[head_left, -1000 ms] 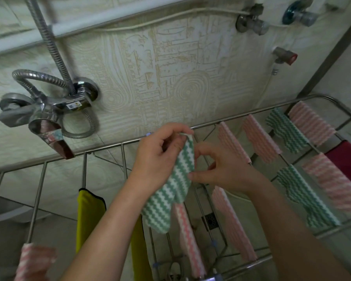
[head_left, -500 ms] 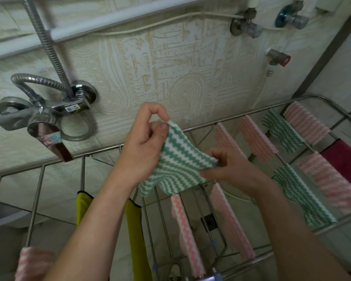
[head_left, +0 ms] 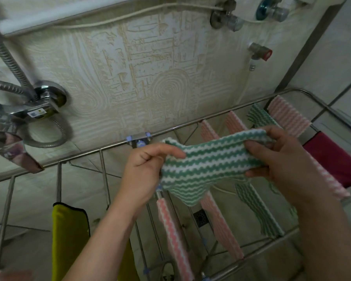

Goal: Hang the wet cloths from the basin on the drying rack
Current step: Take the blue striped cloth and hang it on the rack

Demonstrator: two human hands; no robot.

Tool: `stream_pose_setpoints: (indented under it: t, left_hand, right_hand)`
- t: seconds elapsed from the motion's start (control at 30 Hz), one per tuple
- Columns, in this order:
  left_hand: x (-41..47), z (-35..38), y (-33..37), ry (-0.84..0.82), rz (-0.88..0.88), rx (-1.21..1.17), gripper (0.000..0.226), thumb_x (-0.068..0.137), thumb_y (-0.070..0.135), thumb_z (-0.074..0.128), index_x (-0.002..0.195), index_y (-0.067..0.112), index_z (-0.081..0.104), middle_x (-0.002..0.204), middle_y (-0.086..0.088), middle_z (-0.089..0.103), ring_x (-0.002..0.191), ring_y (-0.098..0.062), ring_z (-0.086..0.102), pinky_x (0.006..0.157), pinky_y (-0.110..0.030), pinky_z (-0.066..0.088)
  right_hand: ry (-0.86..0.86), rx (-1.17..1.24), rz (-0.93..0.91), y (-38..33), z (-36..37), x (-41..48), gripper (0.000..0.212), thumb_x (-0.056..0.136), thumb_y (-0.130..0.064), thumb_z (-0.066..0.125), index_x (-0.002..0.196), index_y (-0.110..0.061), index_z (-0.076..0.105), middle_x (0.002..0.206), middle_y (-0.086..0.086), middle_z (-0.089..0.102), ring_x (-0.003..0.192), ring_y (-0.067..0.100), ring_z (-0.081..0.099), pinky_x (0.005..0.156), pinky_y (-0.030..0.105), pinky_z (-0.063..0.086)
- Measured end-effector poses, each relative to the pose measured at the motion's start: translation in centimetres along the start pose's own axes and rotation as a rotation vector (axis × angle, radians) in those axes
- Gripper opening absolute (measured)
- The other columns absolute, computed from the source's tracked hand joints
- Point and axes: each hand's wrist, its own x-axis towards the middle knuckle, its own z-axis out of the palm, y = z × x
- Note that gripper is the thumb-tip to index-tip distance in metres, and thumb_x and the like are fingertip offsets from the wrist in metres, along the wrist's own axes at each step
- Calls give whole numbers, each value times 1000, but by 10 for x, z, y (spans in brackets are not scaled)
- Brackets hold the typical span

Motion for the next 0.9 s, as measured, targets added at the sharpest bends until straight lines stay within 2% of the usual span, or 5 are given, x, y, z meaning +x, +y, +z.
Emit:
stream_pose_setpoints:
  t: [0.13, 0.23, 0.37, 0.6, 0.9]
  left_hand:
    - [30, 7, -40, 121, -181, 73, 51, 95, -8, 31, 78, 15, 73, 98, -1, 74, 93, -14, 68, 75, -21, 54]
    - [56, 5, -79, 94, -291, 305, 38, 96, -1, 35, 101, 16, 69, 120, -6, 58, 112, -21, 56, 100, -37, 47]
    - [78, 4, -110, -59, -272, 686, 52, 87, -1, 54, 137, 8, 44, 123, -6, 38, 124, -23, 41, 96, -10, 26]
    - [110, 4, -126, -1, -351, 866, 48, 84, 6, 57, 131, 5, 46, 132, -13, 36, 120, -28, 42, 96, -21, 33]
    - [124, 2, -143, 40, -317, 1010, 69, 76, 19, 63, 139, 14, 36, 144, -17, 31, 132, -38, 31, 109, -47, 30]
  right_hand:
    - [48, -292, 128, 33, 13, 46, 19, 94, -17, 58, 113, -16, 54, 106, 2, 62, 86, 20, 65, 52, 26, 57]
    - [-9, -467, 185, 70, 29, 81, 21, 97, -21, 51, 118, -18, 48, 99, -5, 55, 87, 17, 59, 70, 38, 60]
    - [-27, -585, 181, 101, 43, 113, 24, 98, -22, 45, 121, -16, 49, 111, 4, 60, 98, 23, 60, 89, 47, 53]
    - [-1, -568, 41, 121, 68, 155, 51, 99, -22, 42, 149, -22, 30, 145, 2, 45, 124, 21, 51, 107, 35, 41]
    - [-29, -770, 1, 127, 87, 165, 46, 89, -26, 56, 131, -8, 50, 132, 12, 56, 117, 26, 55, 101, 39, 45]
